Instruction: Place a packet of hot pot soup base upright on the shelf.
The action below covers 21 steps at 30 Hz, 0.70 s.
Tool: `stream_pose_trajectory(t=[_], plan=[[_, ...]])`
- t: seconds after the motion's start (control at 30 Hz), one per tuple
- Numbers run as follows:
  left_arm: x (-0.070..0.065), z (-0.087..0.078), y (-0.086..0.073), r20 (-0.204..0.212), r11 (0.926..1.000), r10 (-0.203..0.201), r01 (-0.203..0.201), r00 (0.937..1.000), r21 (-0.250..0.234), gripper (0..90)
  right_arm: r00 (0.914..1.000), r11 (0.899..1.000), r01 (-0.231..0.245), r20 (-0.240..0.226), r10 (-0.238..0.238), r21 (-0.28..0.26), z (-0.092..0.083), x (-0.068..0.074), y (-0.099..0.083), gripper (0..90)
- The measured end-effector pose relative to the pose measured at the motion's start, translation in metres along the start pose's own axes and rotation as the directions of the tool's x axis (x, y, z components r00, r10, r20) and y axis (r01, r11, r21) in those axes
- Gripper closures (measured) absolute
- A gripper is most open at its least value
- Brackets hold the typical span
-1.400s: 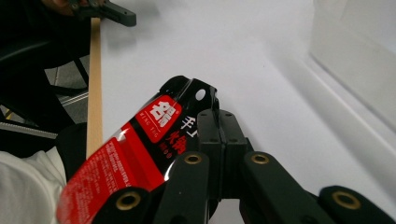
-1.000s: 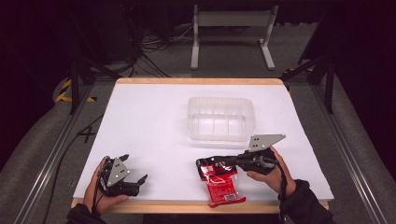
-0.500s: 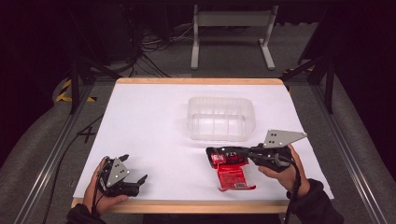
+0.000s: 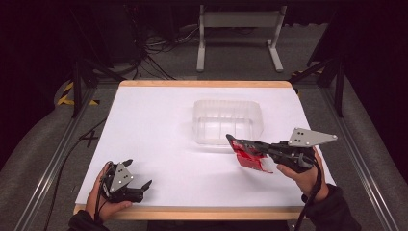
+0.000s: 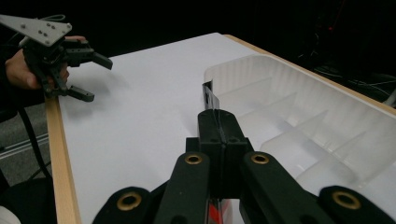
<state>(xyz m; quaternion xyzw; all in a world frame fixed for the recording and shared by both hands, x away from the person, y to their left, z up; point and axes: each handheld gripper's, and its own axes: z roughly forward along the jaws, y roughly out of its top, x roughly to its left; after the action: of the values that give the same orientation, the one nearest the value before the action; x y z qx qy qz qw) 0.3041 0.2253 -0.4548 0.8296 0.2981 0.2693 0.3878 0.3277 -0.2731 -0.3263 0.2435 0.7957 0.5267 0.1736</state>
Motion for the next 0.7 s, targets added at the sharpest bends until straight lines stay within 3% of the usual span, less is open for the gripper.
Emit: stream_pose_trajectory(t=[0.43, 0.57, 0.7], plan=[[0.000, 0.000, 0.000, -0.004, 1.0000, 0.002, -0.002, 1.0000, 0.006, 6.5, 0.9972, 0.997, -0.033, 0.064, 0.038, -0.072, -0.013, -0.007, 0.009, 90.0], [-0.001, 0.000, 0.000, -0.005, 1.0000, 0.004, -0.004, 1.0000, 0.005, 6.5, 0.9916, 0.993, -0.065, 0.105, 0.075, -0.098, -0.009, -0.012, 0.012, 90.0], [0.000, 0.000, 0.000, -0.004, 1.0000, 0.004, -0.004, 1.0000, 0.006, 6.6, 0.9857, 0.992, -0.055, 0.152, 0.072, -0.114, -0.010, -0.019, 0.022, 90.0]])
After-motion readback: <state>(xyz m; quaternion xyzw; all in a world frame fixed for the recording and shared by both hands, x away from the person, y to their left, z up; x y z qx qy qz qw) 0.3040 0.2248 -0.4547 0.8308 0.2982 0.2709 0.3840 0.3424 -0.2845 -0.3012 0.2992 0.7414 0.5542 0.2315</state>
